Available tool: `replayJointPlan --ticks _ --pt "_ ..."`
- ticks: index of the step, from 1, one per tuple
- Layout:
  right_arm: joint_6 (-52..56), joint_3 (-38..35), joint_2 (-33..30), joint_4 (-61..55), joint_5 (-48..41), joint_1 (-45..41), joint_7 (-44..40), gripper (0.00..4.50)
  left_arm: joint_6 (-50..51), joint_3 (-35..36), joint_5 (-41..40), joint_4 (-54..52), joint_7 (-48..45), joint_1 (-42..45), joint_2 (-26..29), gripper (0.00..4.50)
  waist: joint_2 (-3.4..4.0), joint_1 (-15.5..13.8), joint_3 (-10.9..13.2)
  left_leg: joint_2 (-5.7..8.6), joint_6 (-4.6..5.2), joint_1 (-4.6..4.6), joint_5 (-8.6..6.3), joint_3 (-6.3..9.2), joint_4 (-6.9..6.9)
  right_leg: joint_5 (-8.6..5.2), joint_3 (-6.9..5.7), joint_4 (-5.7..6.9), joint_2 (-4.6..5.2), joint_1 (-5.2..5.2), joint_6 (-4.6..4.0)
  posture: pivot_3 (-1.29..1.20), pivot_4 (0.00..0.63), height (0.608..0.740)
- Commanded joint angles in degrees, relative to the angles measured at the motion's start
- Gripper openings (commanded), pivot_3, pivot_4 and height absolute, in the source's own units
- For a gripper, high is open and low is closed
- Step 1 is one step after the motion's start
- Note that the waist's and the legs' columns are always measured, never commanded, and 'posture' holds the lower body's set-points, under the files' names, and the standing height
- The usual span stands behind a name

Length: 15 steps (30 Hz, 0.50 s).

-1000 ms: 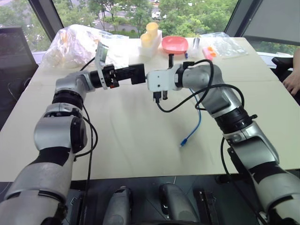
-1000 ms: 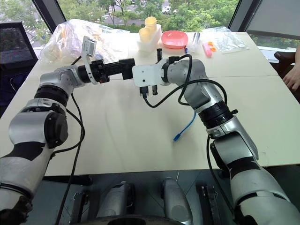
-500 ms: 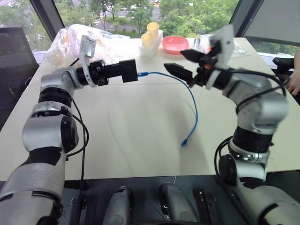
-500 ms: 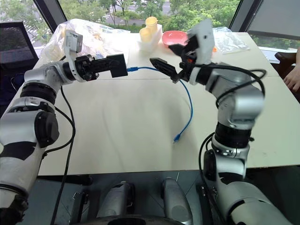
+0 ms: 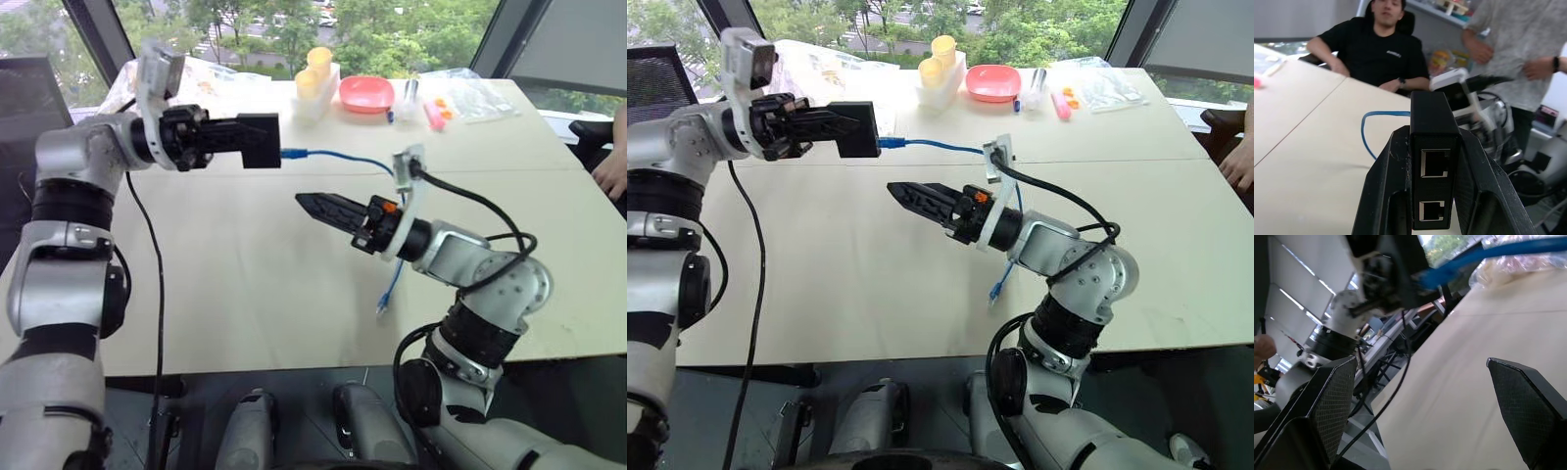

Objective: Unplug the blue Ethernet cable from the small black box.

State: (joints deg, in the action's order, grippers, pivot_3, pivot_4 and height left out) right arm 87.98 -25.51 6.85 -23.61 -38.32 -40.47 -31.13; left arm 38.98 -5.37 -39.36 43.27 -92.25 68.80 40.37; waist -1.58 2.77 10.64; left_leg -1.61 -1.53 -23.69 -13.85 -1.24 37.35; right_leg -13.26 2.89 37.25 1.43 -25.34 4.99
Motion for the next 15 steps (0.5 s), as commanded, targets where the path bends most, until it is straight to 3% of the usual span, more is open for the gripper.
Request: replayJointPlan --ticks 1,9,15 --pt "-7.6 5.2 -1.0 2.3 0.6 -1.1 1.4 4.39 2.4 0.1 -3.4 -4.6 -0.2 -2.5 1.7 0.51 0.0 0.2 0.0 0.0 0.0 0.0 0.0 0.01 -0.01 0.0 0.0 0.0 -0.01 0.0 0.0 0.0 0.15 0.74" --pt "-19.8 8.9 -4.8 7.4 -1.0 -2.8 1.4 4.39 3.0 -1.6 -4.0 -7.5 -0.2 -6.1 2.8 0.51 0.0 0.4 0.0 0.0 0.0 -0.08 0.0 0.03 0.02 -0.01 -0.01 -0.05 -0.01 0.0 0.0 0.0 0.15 0.74" --pt "-22.6 12.5 -8.0 7.9 -2.7 -1.4 1.0 4.39 1.6 -1.7 -2.8 -4.9 -0.2 -4.7 2.0 0.51 -0.01 0.5 0.0 0.0 0.01 -0.08 0.0 0.03 0.01 -0.01 -0.01 -0.07 -0.02 -0.01 0.0 0.0 0.15 0.74"
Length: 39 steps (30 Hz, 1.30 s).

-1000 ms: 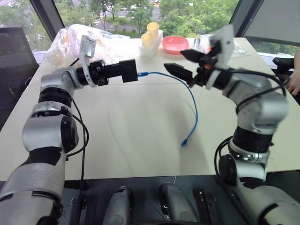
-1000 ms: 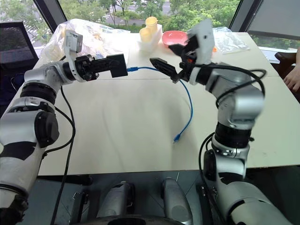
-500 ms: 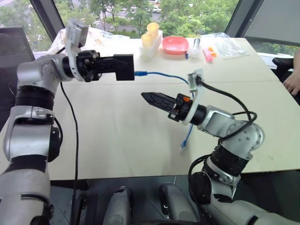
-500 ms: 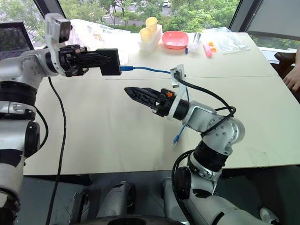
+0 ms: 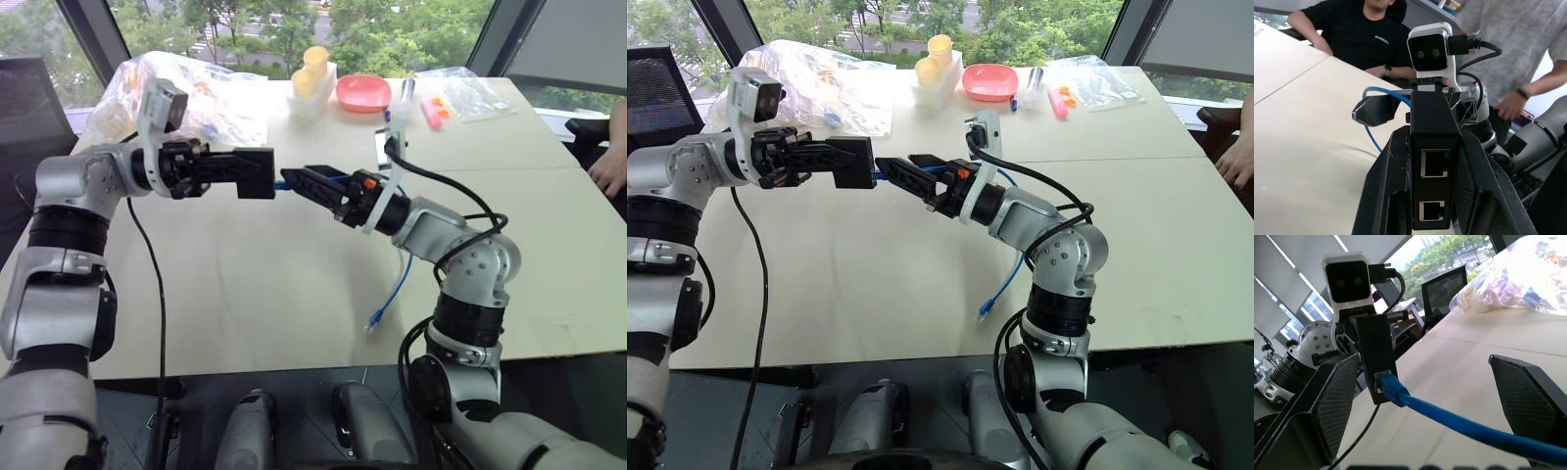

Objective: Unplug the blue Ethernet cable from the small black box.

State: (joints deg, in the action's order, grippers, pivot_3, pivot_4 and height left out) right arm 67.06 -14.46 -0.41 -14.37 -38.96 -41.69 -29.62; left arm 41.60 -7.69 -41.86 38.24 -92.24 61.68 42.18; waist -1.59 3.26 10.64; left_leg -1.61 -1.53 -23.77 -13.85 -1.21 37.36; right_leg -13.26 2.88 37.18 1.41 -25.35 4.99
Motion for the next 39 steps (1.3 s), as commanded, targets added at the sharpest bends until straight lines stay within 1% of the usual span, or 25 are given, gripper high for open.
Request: replayJointPlan --ticks 1,9,27,28,29,31,33,34,35,37,38,39 --pt "-1.9 2.0 -1.1 -1.4 -2.3 0.0 -0.6 4.39 -1.2 0.6 -0.2 0.6 -0.3 2.8 0.0 0.51 0.0 0.0 0.0 0.0 0.0 0.0 0.0 0.0 0.0 0.0 0.0 0.0 -0.01 0.0 0.0 0.0 0.15 0.74" --pt "-3.7 4.9 -4.7 -1.0 -3.8 1.2 -0.1 4.39 -2.6 0.7 0.2 3.3 -0.3 4.9 -0.3 0.51 0.0 0.0 0.0 0.0 0.0 -0.01 0.0 0.0 0.0 0.0 0.0 -0.01 -0.01 -0.01 0.0 0.0 0.15 0.74" --pt "-6.7 5.3 -2.2 0.4 -8.3 0.8 5.2 4.39 -3.7 1.4 1.7 4.9 -0.3 4.9 -1.7 0.51 0.0 -0.2 0.0 -0.01 0.0 -0.05 0.0 0.0 0.0 0.0 0.0 -0.04 -0.01 -0.02 0.0 0.0 0.15 0.74" --pt "-6.7 5.4 -2.2 0.4 -8.4 0.9 5.3 4.01 -3.7 1.4 1.8 5.0 -0.3 5.0 -1.7 0.51 0.0 -0.2 0.0 0.0 0.0 -0.05 0.0 0.0 0.0 0.0 0.0 -0.04 -0.01 -0.02 0.0 0.0 0.15 0.74" --pt "-6.9 5.6 -2.3 0.3 -8.4 1.0 5.5 3.83 -3.8 1.4 1.9 5.1 -0.3 5.0 -1.7 0.51 0.0 -0.2 0.0 -0.01 0.0 -0.05 0.0 0.0 0.0 0.0 0.0 -0.04 -0.01 -0.02 0.0 0.0 0.15 0.74" --pt "-7.0 5.7 -2.3 0.4 -8.5 1.0 6.0 3.1 -3.9 1.5 2.0 5.3 -0.3 5.1 -1.8 0.51 0.0 -0.2 0.0 -0.01 0.0 -0.05 0.0 0.0 0.0 0.0 0.0 -0.04 -0.01 -0.02 0.0 0.0 0.15 0.74" --pt "-7.3 5.8 -2.4 0.5 -8.7 1.1 6.1 2.18 -3.9 1.6 2.1 5.5 -0.3 5.1 -1.9 0.51 0.0 -0.2 0.0 -0.01 0.0 -0.06 0.0 0.0 0.0 0.0 0.0 -0.05 -0.01 -0.02 0.0 0.0 0.15 0.74" --pt "-7.5 6.0 -2.5 0.5 -8.6 1.2 6.1 1.53 -4.0 1.7 2.1 5.6 -0.3 5.2 -2.0 0.51 0.0 -0.3 0.0 -0.01 0.0 -0.06 0.0 0.0 0.0 0.0 0.0 -0.05 -0.01 -0.02 0.0 0.0 0.15 0.74" --pt "-7.6 6.2 -2.7 0.4 -8.6 1.2 6.1 1.18 -3.9 1.7 2.2 5.6 -0.3 5.2 -2.0 0.51 0.0 -0.3 0.0 -0.01 0.0 -0.06 0.0 0.0 0.0 0.0 0.0 -0.05 -0.01 -0.02 0.0 0.0 0.15 0.74" --pt "-7.8 6.9 -3.3 0.3 -8.4 1.6 5.8 0.17 -3.9 1.8 2.3 5.7 -0.3 5.4 -2.1 0.51 0.0 -0.3 0.0 -0.01 0.0 -0.06 0.0 0.0 0.0 0.0 0.0 -0.06 -0.01 -0.03 0.0 0.0 0.15 0.74" --pt "-7.8 7.4 -3.6 0.2 -8.2 1.7 5.6 0.07 -3.9 1.9 2.3 5.7 -0.3 5.4 -2.2 0.51 0.0 -0.4 0.0 -0.01 0.0 -0.06 0.0 0.0 0.0 0.0 0.0 -0.06 -0.01 -0.02 0.0 0.0 0.15 0.74" --pt "-7.8 7.8 -4.0 0.0 -8.0 1.9 5.3 0.07 -3.9 1.9 2.4 5.8 -0.3 5.5 -2.2 0.51 0.0 -0.4 0.0 -0.01 0.0 -0.07 0.0 0.0 0.0 0.0 0.0 -0.06 -0.01 -0.03 0.0 0.0 0.15 0.74"
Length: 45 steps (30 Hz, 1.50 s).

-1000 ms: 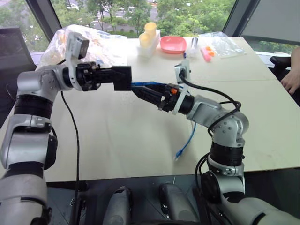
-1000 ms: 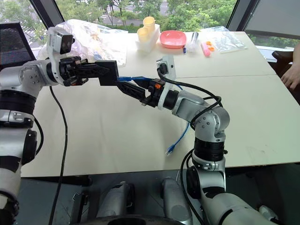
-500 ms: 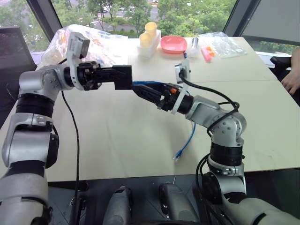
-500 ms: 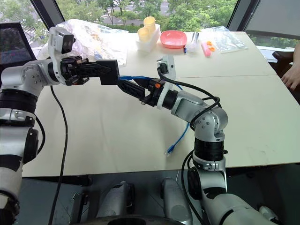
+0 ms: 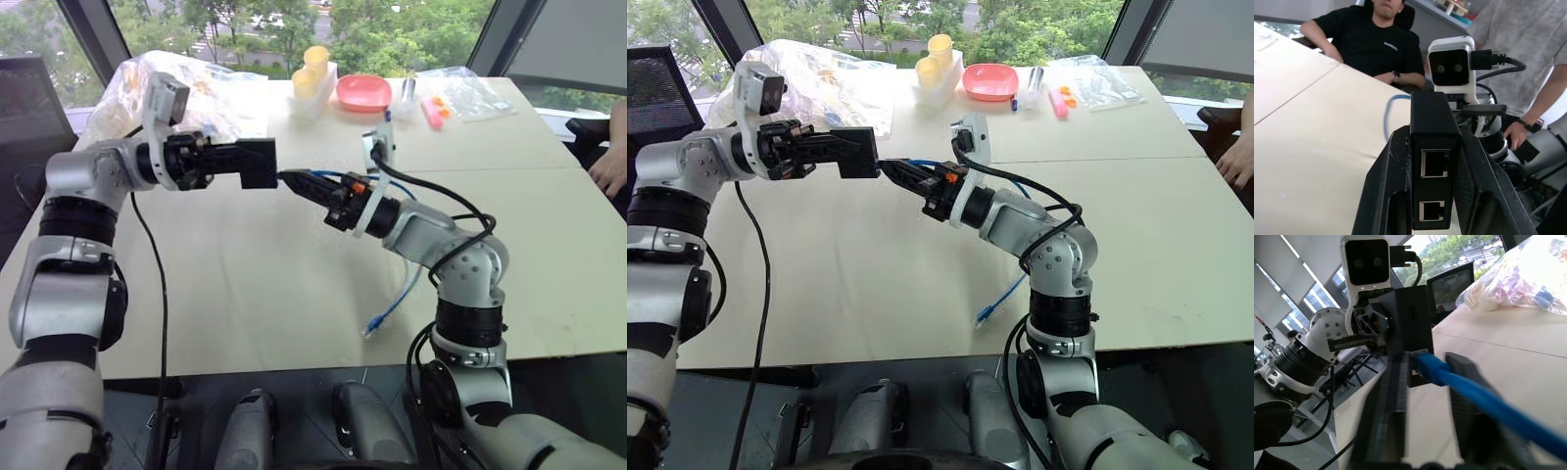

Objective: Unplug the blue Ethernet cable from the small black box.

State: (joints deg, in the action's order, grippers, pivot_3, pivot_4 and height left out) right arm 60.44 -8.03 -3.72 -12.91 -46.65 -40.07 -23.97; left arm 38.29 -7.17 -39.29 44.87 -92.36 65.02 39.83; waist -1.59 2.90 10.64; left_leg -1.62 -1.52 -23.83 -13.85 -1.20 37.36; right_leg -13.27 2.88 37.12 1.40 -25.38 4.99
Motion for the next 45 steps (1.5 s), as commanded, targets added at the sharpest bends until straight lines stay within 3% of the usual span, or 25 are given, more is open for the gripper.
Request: replayJointPlan --ticks 1,13,22,32,35,41,45 --pt "-1.3 1.8 -1.0 -1.6 -0.3 0.5 -0.6 0.07 -0.6 1.4 -0.1 -0.7 -0.1 2.3 0.1 0.51 0.0 -0.1 0.0 0.0 0.0 0.0 0.0 -0.01 0.0 0.0 0.0 0.0 0.0 0.0 0.0 0.0 0.15 0.74" --pt "-3.0 2.5 -3.0 -1.0 -0.5 0.9 -1.0 0.07 -1.2 2.3 0.9 0.9 -0.1 3.3 0.3 0.51 0.0 -0.3 0.0 0.0 0.0 -0.02 0.0 -0.01 0.0 0.0 0.0 -0.02 0.0 -0.01 0.0 0.0 0.15 0.74" --pt "-2.7 -5.1 -12.1 -0.2 -4.1 4.0 -1.2 0.07 -2.7 4.2 2.5 4.1 -0.1 5.6 1.3 0.51 0.0 -0.4 0.0 0.03 0.0 -0.13 0.0 0.01 0.03 -0.01 -0.01 -0.08 0.02 -0.03 0.01 0.0 0.15 0.74" --pt "-3.9 -4.5 -15.1 -1.2 -8.1 6.0 0.2 0.07 -2.7 4.5 2.9 4.2 -0.1 5.3 0.7 0.51 0.0 -0.3 0.0 -0.01 0.01 -0.11 0.0 0.01 0.02 -0.01 0.0 -0.04 -0.06 -0.06 0.01 0.0 0.15 0.74" --pt "-4.2 -2.5 -13.9 -1.9 -8.6 5.7 0.6 1.15 -2.6 4.3 2.6 3.7 -0.1 5.1 0.4 0.51 -0.02 -0.1 0.0 -0.01 0.01 -0.12 0.0 0.01 0.02 -0.01 0.0 -0.06 -0.05 -0.06 0.01 0.0 0.15 0.74" --pt "-6.5 -1.4 -9.9 0.1 -7.8 3.4 3.5 3.92 -2.3 4.6 2.9 3.2 -0.1 4.8 -0.2 0.51 -0.01 -0.5 0.0 -0.02 0.02 -0.21 -0.01 0.03 0.06 -0.01 -0.01 -0.04 -0.07 -0.15 0.01 0.0 0.15 0.74" --pt "-6.7 -1.3 -7.2 0.2 -9.2 2.0 4.5 3.92 -2.0 4.8 3.0 2.8 -0.1 4.4 -0.3 0.51 -0.01 -0.4 0.0 -0.02 0.03 -0.33 -0.01 0.02 0.23 -0.01 0.0 -0.05 -0.04 -0.15 0.02 0.0 0.15 0.74"
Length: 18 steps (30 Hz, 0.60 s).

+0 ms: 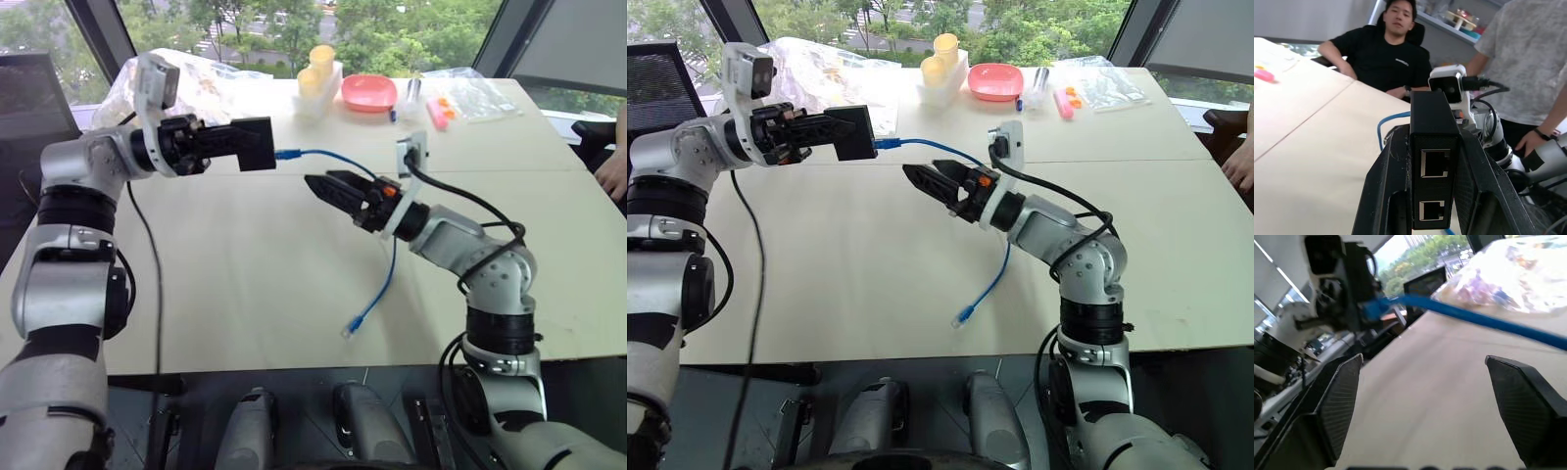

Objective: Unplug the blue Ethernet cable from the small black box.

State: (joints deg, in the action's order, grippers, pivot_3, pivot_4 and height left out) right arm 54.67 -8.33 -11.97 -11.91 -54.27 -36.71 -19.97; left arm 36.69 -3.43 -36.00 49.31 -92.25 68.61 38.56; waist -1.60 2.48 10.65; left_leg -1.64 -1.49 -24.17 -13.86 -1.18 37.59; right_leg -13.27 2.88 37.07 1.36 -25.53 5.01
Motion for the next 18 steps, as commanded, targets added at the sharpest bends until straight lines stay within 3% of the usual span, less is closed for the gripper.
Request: replayJointPlan --ticks 1,18 --pt "-0.8 -0.9 1.8 -1.0 -2.2 -1.8 0.7 3.92 -0.4 1.1 -0.3 -1.8 -0.2 0.8 0.9 0.51 0.0 0.0 0.0 0.0 0.0 -0.02 0.0 0.0 0.0 0.0 0.0 0.0 0.01 -0.01 0.0 0.0 0.15 0.74" --pt "-2.7 1.8 6.2 3.3 0.4 -4.6 0.9 3.92 0.5 1.1 -0.6 -3.3 -0.2 -0.3 -0.4 0.51 0.0 0.1 0.0 0.0 0.03 -0.03 -0.02 0.02 0.04 0.0 -0.01 0.03 0.01 -0.01 0.0 0.0 0.15 0.74"
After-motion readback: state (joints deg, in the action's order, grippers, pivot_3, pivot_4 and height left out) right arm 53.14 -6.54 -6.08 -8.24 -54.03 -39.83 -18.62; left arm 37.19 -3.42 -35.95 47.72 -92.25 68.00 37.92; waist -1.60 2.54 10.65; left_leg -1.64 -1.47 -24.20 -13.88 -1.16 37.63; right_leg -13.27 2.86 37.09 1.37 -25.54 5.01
